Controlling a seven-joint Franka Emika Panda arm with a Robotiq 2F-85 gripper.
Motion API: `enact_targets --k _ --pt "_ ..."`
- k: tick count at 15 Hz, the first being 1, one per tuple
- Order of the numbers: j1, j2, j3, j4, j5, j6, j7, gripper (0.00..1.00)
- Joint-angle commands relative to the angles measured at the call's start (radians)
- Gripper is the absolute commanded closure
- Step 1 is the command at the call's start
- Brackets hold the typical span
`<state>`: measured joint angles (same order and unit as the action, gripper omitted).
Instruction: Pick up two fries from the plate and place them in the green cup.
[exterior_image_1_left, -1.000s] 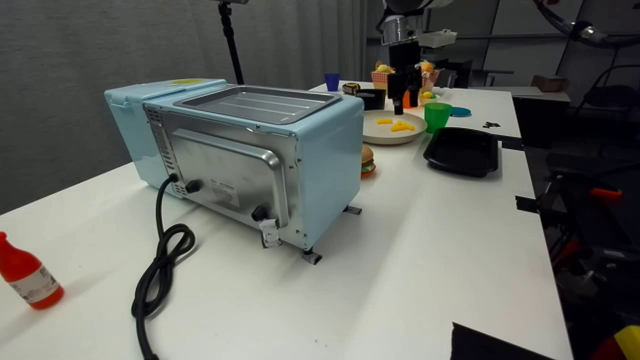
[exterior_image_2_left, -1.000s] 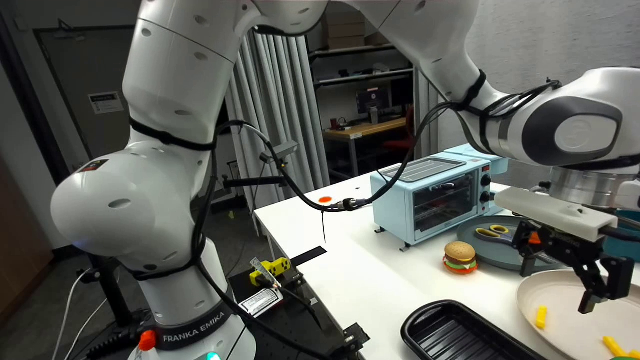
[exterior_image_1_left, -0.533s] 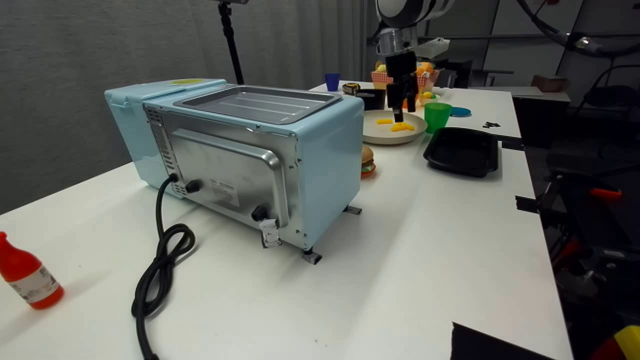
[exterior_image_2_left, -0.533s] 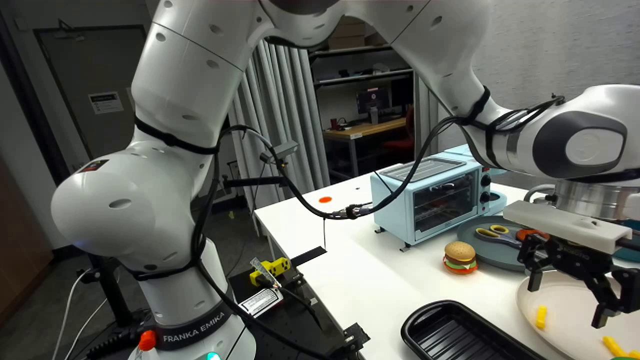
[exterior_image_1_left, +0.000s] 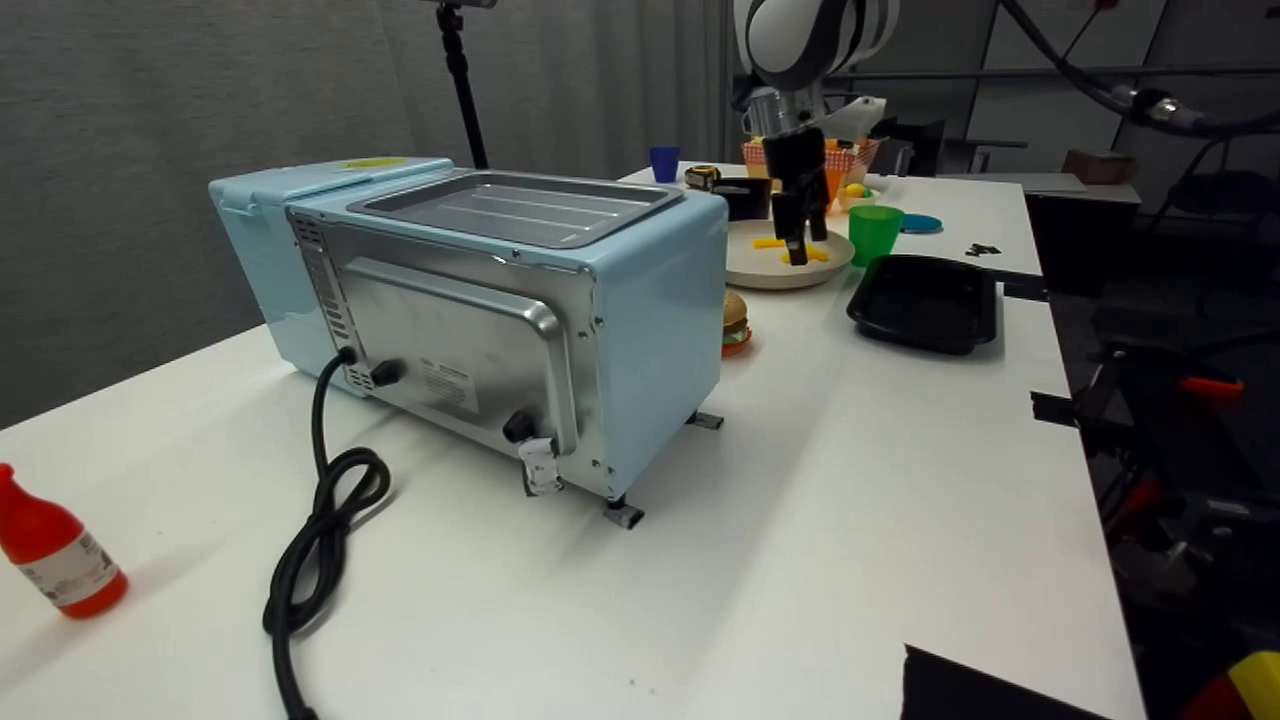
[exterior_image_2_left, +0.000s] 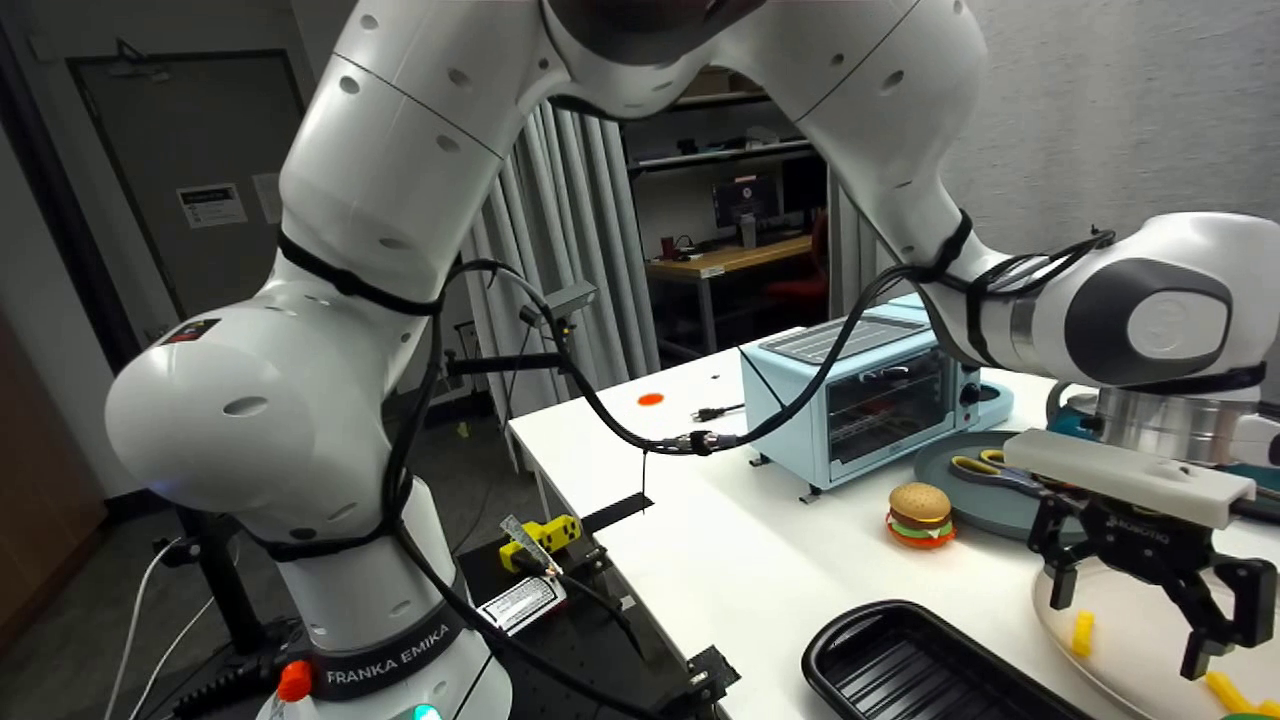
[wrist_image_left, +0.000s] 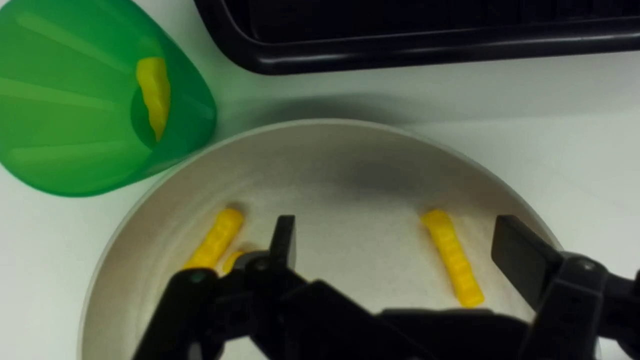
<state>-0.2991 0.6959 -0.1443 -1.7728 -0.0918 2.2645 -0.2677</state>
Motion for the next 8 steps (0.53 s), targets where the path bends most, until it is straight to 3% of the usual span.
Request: enact_targets --k 1,8 --pt "0.019 0.039 -0.007 0.052 -0.025 0.002 0.017 0.0" --pt "0.039 0.075 -0.016 0.079 -0.044 0.001 0.025 0.0"
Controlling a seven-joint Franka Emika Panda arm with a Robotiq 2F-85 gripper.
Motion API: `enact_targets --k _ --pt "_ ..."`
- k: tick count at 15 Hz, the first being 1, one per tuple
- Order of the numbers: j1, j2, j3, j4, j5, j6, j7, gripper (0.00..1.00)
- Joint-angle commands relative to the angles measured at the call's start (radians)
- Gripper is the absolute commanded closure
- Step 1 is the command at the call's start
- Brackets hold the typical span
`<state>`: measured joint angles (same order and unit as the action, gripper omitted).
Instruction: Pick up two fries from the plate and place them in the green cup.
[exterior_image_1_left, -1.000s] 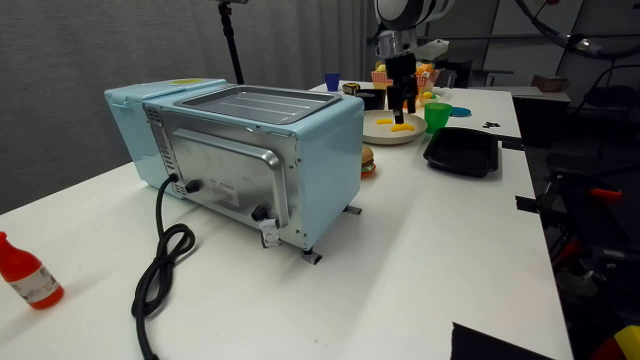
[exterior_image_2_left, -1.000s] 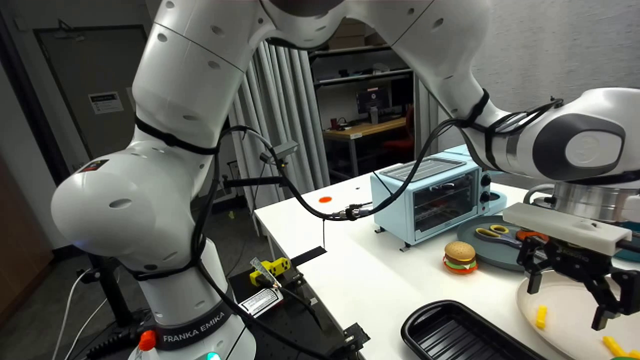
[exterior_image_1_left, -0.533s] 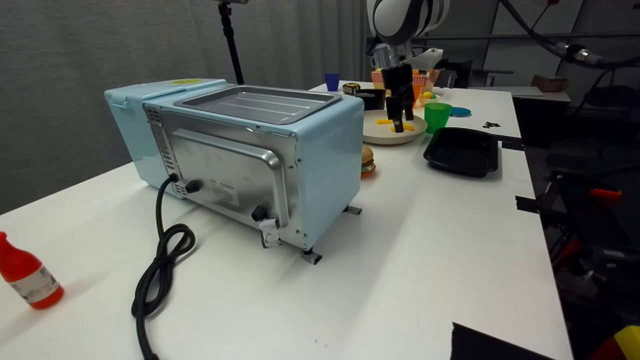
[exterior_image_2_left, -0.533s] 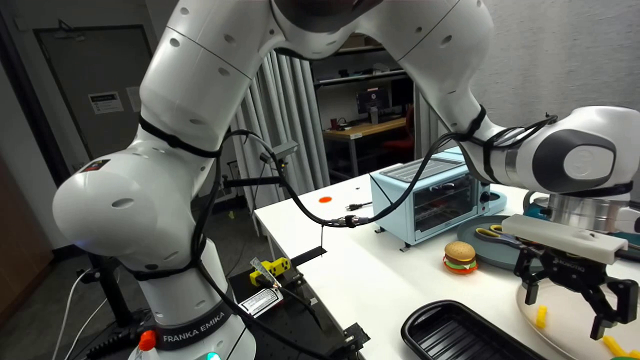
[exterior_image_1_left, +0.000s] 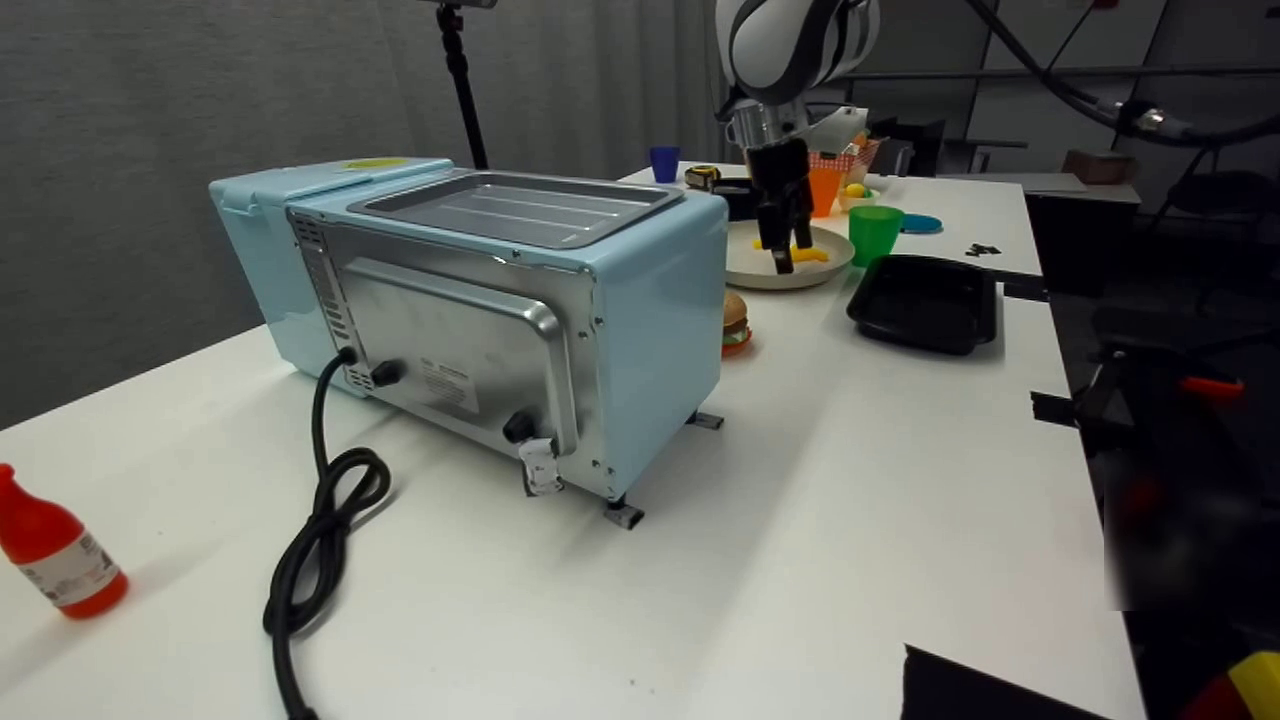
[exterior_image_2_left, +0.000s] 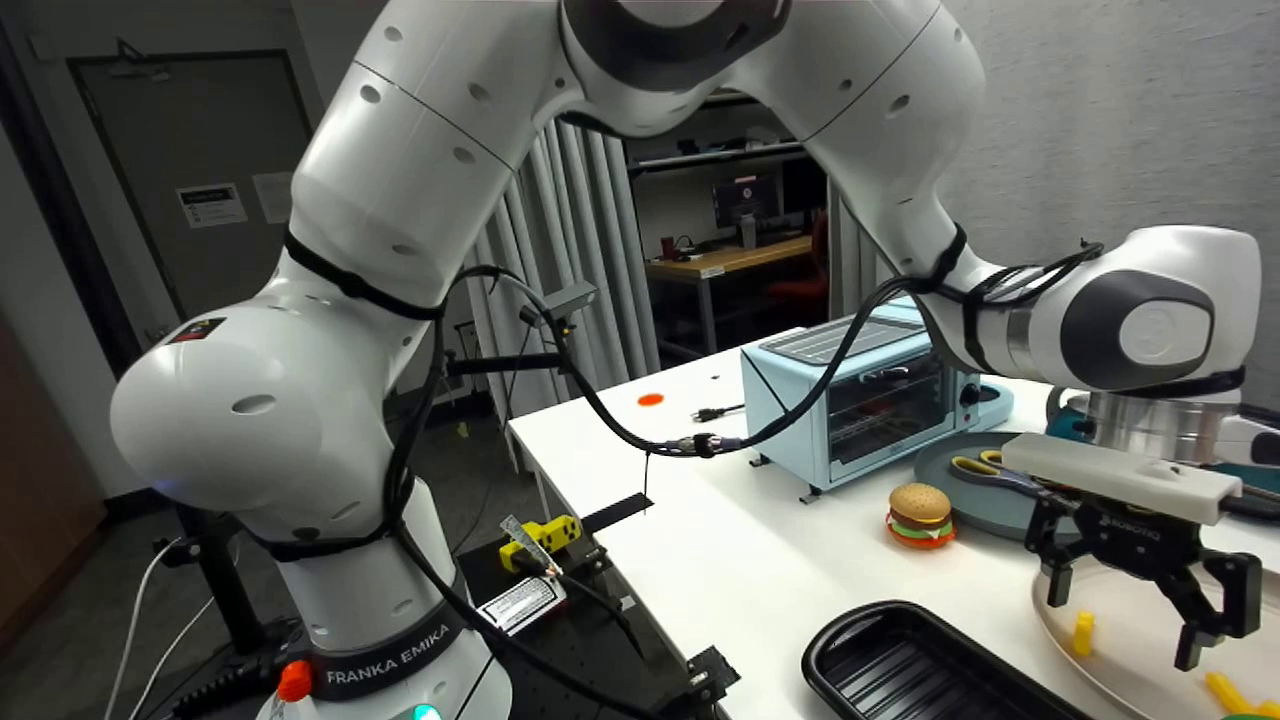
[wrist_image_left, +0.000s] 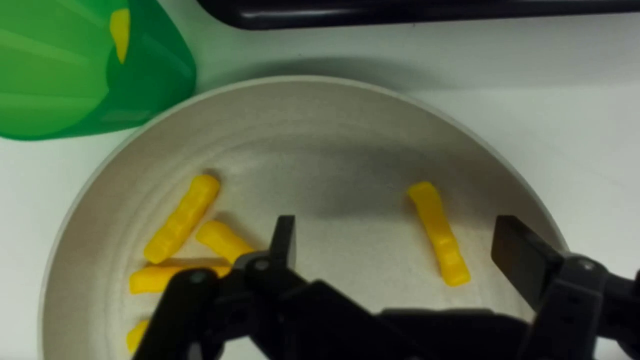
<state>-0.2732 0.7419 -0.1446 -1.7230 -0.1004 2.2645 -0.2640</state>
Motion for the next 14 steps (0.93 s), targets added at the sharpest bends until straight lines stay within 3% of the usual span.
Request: enact_targets --k 1,14 --pt "0.013 0.034 -0.019 0.03 -0.042 -0.001 0.023 0.0" --pt "0.018 0.074 -0.014 0.083 -0.044 -0.006 0.035 0.0"
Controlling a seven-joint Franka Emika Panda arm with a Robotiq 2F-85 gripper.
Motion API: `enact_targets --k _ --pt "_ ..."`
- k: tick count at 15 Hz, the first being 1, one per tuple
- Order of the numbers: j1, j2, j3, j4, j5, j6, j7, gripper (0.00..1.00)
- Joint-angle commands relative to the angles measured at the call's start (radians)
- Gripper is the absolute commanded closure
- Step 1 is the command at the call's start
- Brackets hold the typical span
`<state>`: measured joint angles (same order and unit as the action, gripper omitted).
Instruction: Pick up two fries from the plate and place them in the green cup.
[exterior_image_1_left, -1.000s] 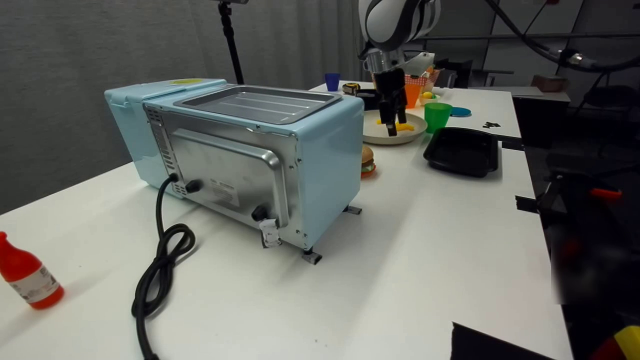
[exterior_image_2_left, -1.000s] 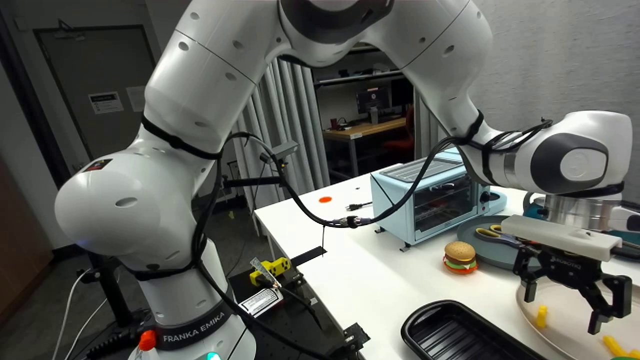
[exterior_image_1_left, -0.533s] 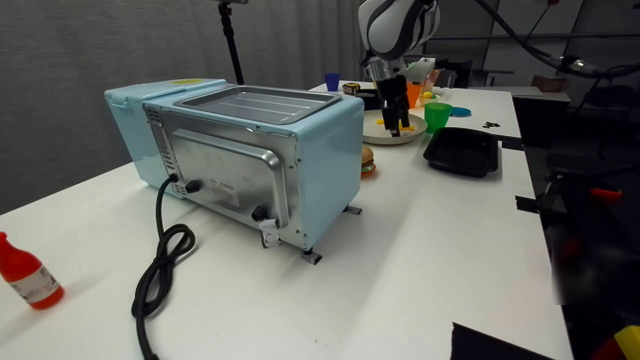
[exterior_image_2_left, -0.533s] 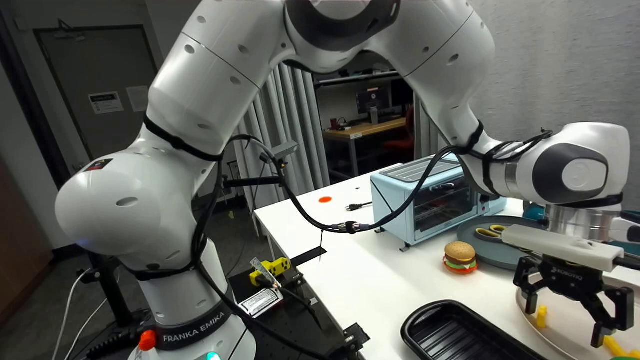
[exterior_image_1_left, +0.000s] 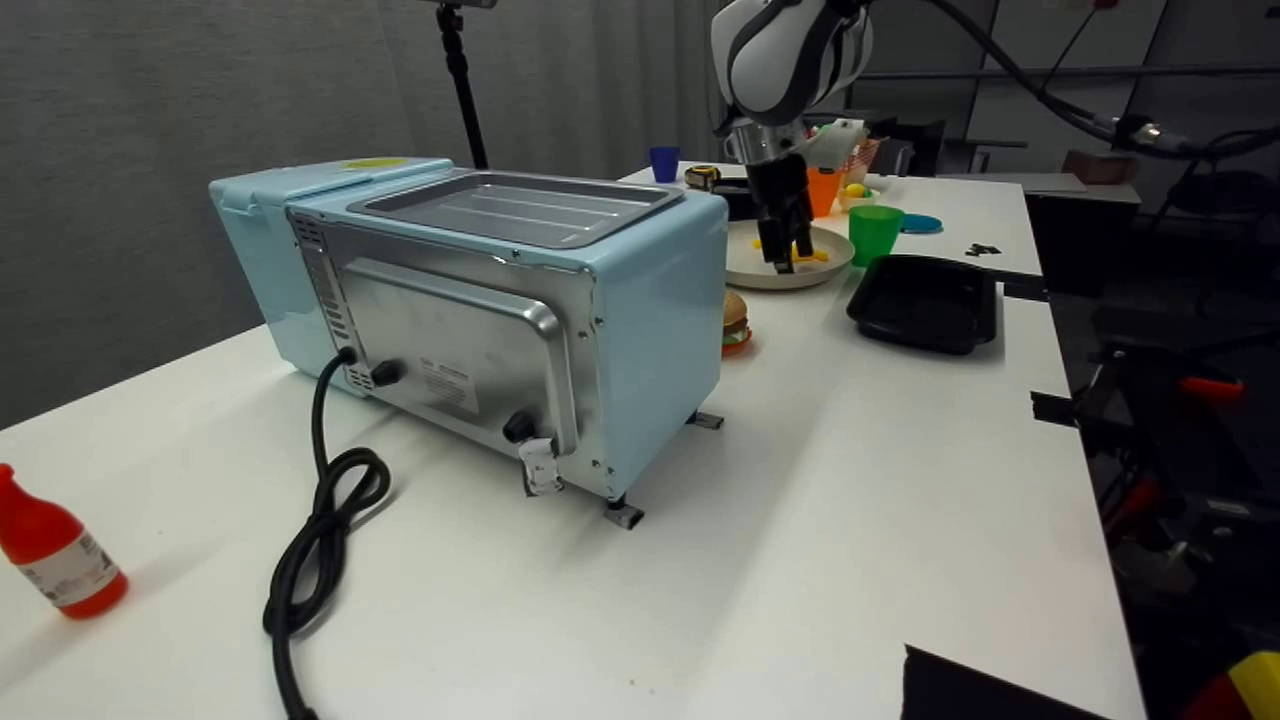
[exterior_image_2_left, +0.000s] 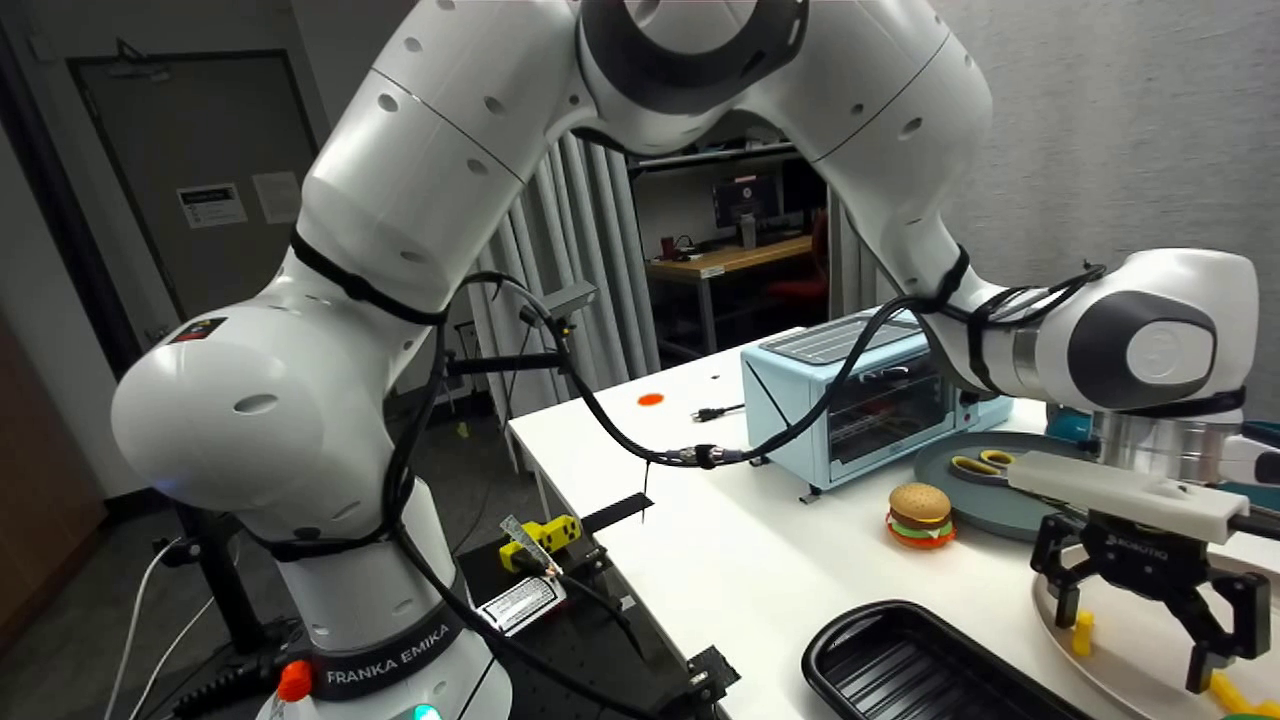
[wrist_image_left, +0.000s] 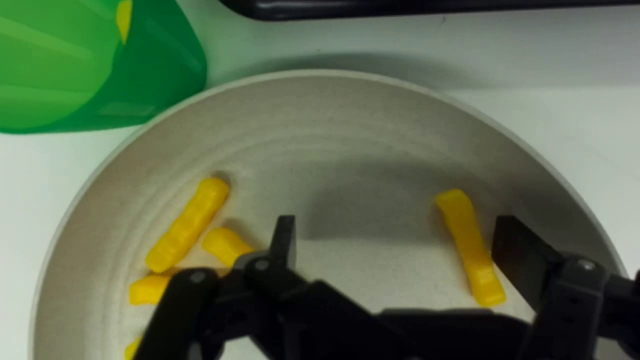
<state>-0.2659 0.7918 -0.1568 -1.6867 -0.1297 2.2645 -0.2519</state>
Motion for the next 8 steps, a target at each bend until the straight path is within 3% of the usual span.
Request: enact_targets --k 1,4,8 --pt "0.011 0.026 0.0 0.054 -0.014 -0.005 0.024 0.0" --pt "0.015 0.033 -0.001 0.064 -0.016 -0.006 0.028 0.08" --pt "0.014 0.038 -0.007 0.057 -0.018 -0.009 0.035 0.04"
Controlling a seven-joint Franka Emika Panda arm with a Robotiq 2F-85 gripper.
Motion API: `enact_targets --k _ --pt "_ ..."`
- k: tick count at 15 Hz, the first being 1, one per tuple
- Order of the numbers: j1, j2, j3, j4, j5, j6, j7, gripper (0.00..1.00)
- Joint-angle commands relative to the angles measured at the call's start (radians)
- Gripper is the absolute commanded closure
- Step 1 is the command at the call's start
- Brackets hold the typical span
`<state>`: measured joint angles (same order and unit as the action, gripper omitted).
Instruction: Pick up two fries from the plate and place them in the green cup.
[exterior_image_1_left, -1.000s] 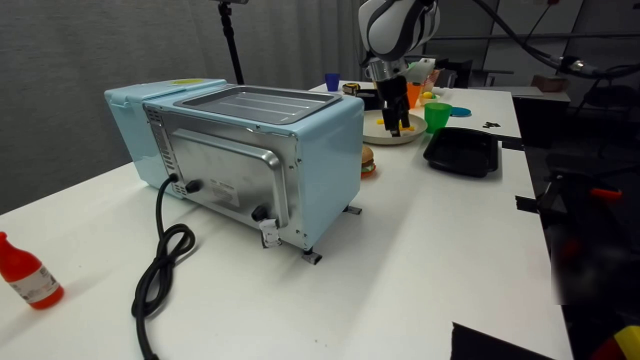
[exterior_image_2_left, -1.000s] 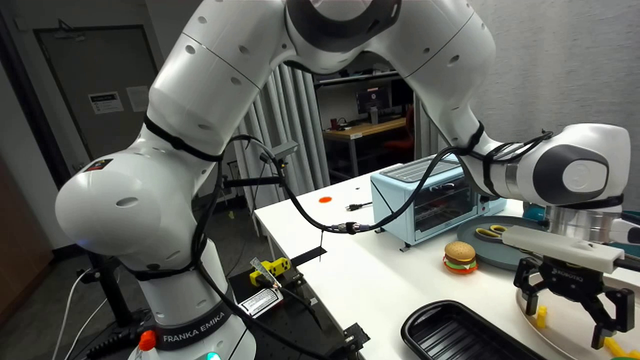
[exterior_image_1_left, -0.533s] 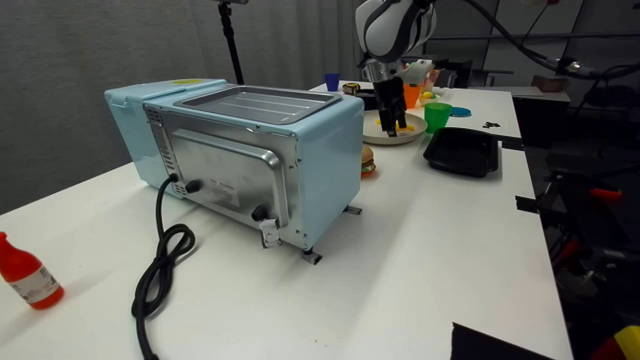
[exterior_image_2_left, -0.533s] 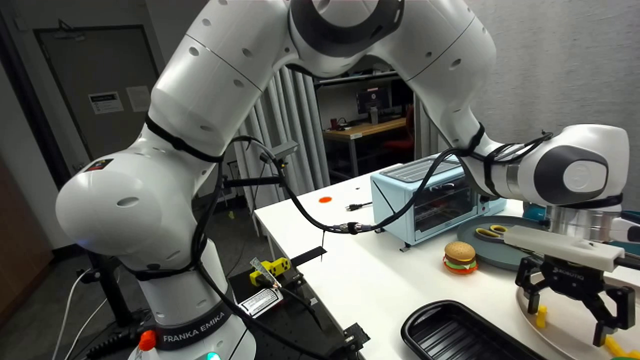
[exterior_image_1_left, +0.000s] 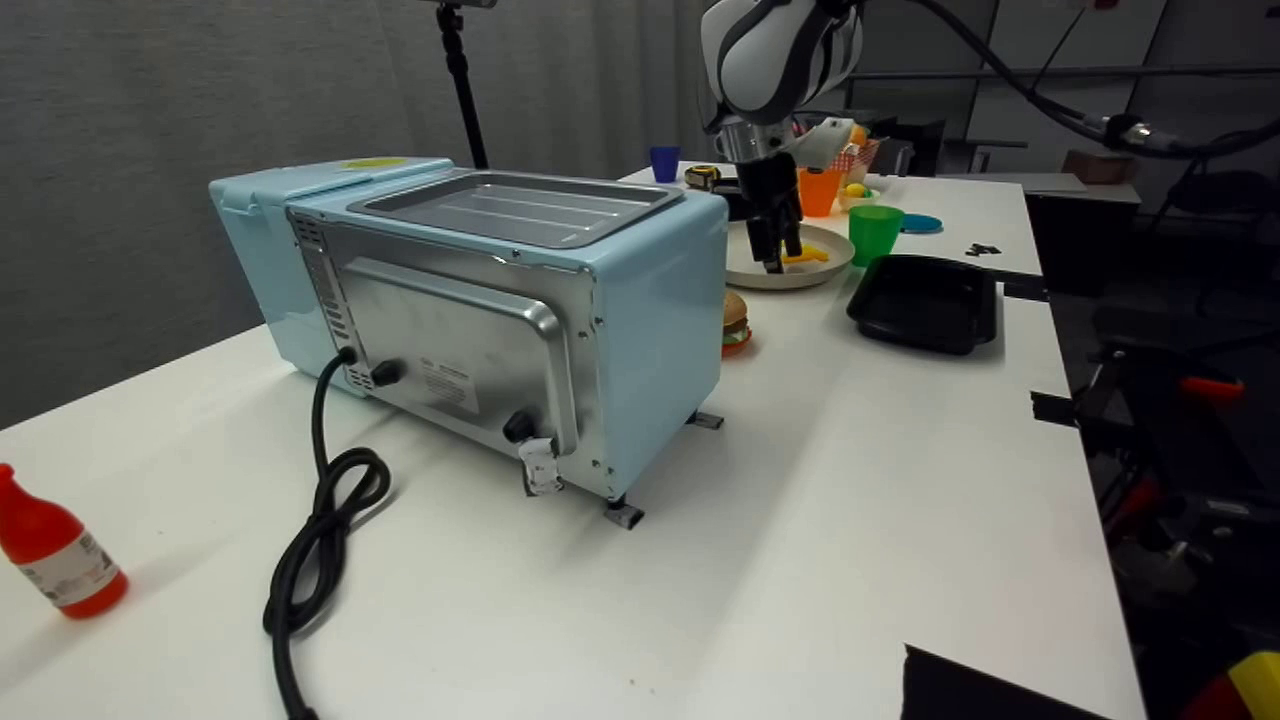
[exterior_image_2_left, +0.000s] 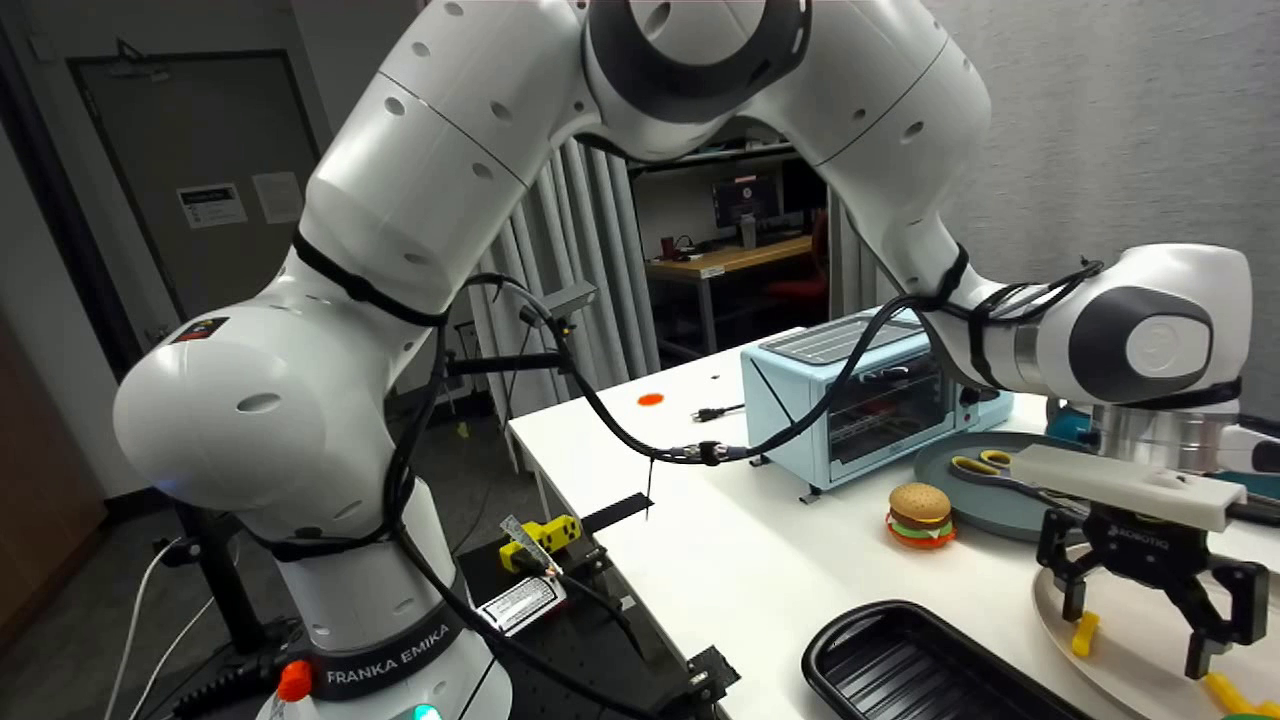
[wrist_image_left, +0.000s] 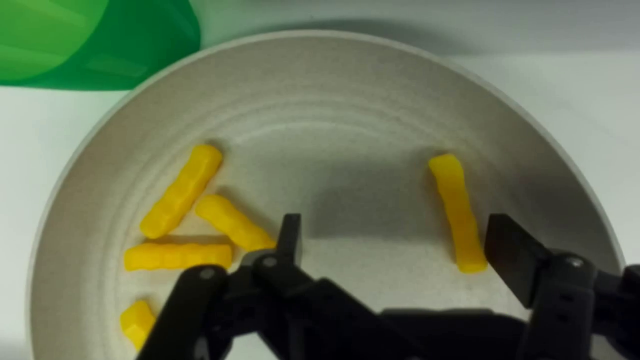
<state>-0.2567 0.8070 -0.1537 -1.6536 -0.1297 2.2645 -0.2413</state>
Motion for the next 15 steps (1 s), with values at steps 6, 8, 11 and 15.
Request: enact_targets --k 6,8,11,15 --pt "0.0 0.028 -0.009 0.025 -0.009 -0.008 0.033 0.46" --pt "-0.001 0.026 -0.009 0.026 -0.008 -0.009 0.033 0.62" --pt "-0.004 0.027 -0.015 0.037 -0.007 -0.015 0.035 0.83" --pt "-0.007 0.026 -0.018 0.047 0.0 -0.025 0.044 0.97"
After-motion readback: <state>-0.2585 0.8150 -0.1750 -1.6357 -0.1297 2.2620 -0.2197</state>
